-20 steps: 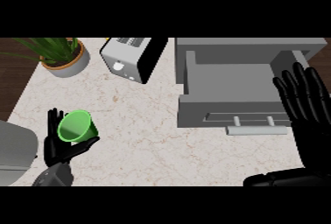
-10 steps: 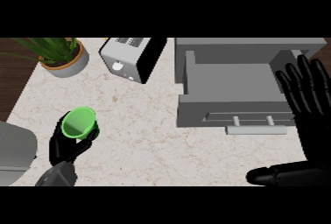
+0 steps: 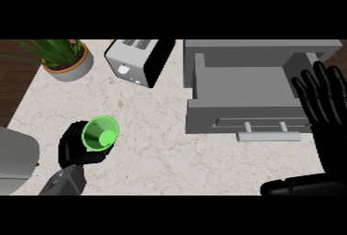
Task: Pick up the cup, place it into the drawer and close the drawer
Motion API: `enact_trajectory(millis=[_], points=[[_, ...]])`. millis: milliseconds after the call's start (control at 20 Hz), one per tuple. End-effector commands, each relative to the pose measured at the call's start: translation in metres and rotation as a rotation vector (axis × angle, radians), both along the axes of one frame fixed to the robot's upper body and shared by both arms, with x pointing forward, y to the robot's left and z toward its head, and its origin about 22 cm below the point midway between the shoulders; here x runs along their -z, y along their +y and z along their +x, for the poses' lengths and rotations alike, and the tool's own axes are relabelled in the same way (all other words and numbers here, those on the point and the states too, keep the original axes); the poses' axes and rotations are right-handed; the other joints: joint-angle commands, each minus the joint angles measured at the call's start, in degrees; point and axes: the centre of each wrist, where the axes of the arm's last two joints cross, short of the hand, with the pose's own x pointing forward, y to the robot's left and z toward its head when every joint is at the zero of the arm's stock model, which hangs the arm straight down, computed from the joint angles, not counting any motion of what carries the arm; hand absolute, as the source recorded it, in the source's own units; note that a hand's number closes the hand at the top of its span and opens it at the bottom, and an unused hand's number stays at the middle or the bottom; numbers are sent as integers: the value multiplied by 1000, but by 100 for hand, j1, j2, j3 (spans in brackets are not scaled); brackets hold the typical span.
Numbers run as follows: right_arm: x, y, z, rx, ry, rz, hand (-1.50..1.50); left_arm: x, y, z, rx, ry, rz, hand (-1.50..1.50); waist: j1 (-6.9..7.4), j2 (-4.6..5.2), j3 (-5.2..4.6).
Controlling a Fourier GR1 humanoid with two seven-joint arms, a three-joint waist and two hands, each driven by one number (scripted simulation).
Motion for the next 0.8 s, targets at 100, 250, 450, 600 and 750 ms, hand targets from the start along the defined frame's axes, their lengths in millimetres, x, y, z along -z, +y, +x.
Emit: enact_trajectory(millis=[100, 250, 450, 600, 750], points=[[-19, -13, 14, 7, 12, 8, -150, 1, -3, -8, 100, -124, 17, 150, 63, -11, 4], [4, -5, 5, -1, 13, 3, -150, -22, -13, 16, 120, -163, 9, 150, 64, -20, 8], [14, 6, 7, 11, -5, 13, -150, -32, -16, 18, 173, -254, -5, 150, 93, -22, 8], [-12, -6, 0, 6, 11, 4, -150, -41, -29, 18, 248, -265, 17, 150, 72, -31, 7], [3, -12, -7, 28, 16, -4, -150, -80, -33, 33, 317, -272, 46, 150, 109, -50, 15]])
